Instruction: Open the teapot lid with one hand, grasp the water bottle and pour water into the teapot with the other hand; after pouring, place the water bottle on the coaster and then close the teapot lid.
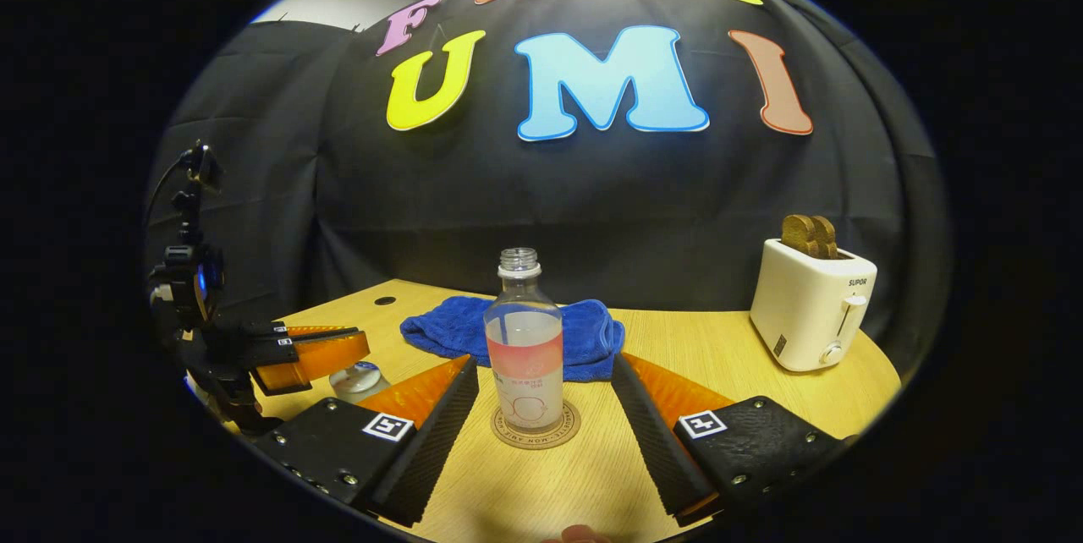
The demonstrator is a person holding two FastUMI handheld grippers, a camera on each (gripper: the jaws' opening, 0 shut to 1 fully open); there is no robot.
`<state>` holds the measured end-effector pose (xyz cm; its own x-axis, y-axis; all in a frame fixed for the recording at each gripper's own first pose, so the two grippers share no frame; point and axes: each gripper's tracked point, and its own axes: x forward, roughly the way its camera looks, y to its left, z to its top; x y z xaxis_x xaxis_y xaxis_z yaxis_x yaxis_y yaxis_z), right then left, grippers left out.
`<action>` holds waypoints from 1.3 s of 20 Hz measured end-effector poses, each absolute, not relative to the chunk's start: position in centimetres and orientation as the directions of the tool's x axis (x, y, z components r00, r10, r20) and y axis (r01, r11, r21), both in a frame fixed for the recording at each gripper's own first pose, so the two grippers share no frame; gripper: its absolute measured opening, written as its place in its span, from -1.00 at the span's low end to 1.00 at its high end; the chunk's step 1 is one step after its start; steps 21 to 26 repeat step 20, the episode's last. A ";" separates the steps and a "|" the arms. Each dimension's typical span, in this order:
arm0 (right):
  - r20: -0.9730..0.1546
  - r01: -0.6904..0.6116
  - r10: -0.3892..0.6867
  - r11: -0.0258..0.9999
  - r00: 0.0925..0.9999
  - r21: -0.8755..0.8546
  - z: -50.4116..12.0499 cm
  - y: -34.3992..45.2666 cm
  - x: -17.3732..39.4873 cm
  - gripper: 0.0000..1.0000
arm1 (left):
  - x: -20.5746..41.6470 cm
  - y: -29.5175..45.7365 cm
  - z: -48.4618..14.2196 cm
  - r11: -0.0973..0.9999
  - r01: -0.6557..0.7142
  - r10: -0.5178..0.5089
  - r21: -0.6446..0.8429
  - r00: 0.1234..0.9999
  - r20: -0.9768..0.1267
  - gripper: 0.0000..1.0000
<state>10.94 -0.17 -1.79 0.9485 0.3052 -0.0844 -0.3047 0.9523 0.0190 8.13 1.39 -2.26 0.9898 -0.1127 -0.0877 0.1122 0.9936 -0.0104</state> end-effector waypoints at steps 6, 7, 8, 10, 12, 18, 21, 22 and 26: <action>-0.057 -0.270 0.270 0.963 0.961 -0.003 -0.5 0.8 7.9 0.96 | 4.5 0.4 0.0 0.991 0.125 -0.128 -0.043 0.990 -0.056 -0.65; -0.048 -0.263 0.263 0.965 0.964 -0.005 0.0 1.0 7.2 0.96 | 3.6 0.3 0.4 0.991 0.126 -0.129 -0.053 0.990 -0.050 -0.65; -0.039 -0.252 0.252 0.968 0.967 -0.008 0.3 1.1 6.6 0.96 | 2.7 0.2 0.8 0.990 0.124 -0.127 -0.061 0.991 -0.043 -0.65; -0.016 -0.220 0.220 0.975 0.975 -0.018 1.3 0.9 4.5 0.96 | 0.8 0.2 1.3 0.991 0.118 -0.120 -0.069 0.992 -0.032 -0.65; 0.007 -0.194 0.194 0.981 0.981 -0.032 2.0 1.0 2.6 0.96 | -1.0 0.0 1.7 0.991 0.114 -0.116 -0.072 0.993 -0.023 -0.65; 0.062 -0.149 0.150 0.989 0.987 -0.022 2.7 1.6 -1.9 0.96 | -5.8 -0.6 2.2 0.994 0.101 -0.102 -0.049 0.995 -0.002 -0.65; 0.070 -0.142 0.144 0.990 0.987 -0.020 2.7 1.7 -2.9 0.96 | -6.8 -0.7 2.3 0.995 0.095 -0.095 -0.042 0.995 0.005 -0.65; 0.070 -0.142 0.144 0.990 0.987 -0.020 2.7 1.7 -2.9 0.96 | -6.8 -0.7 2.3 0.995 0.095 -0.095 -0.042 0.995 0.005 -0.65; 0.070 -0.142 0.144 0.990 0.987 -0.020 2.7 1.7 -2.9 0.96 | -6.8 -0.7 2.3 0.995 0.095 -0.095 -0.042 0.995 0.005 -0.65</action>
